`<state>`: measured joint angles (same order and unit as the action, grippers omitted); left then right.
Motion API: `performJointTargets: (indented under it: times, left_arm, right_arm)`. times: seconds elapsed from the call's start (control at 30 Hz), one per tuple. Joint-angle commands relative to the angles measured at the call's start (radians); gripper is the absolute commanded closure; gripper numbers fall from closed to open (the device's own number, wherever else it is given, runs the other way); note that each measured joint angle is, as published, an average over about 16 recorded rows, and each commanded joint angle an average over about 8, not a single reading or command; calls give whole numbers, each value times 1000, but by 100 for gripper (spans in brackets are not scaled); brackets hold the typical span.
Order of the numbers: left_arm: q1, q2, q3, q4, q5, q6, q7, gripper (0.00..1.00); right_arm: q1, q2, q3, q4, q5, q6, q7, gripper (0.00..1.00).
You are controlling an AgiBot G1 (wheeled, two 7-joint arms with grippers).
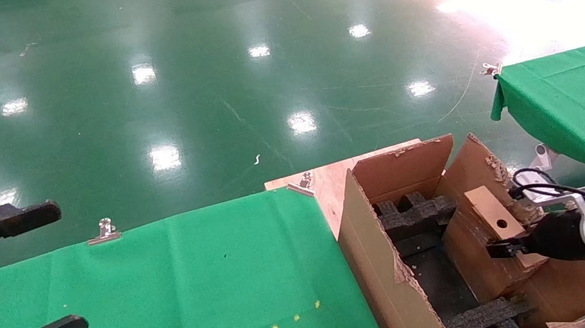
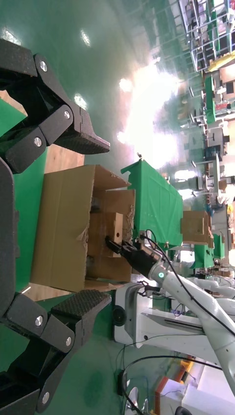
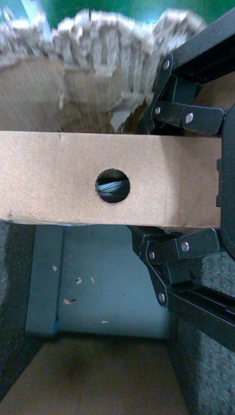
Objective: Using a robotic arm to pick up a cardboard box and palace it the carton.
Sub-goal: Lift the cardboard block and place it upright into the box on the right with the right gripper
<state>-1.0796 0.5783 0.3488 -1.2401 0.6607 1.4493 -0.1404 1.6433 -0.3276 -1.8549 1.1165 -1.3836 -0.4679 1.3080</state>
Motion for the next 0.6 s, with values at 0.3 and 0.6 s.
performJointTargets:
  times: [0.3,0.6]
  left_arm:
    - [0,0,0,0,0,0,0,0]
    - [0,0,0,0,0,0,0,0]
  right_arm:
    - [-60,-86,-2,-105,54,10,-44,100]
    - [-102,-151,8,-187,99,-2,-104,57]
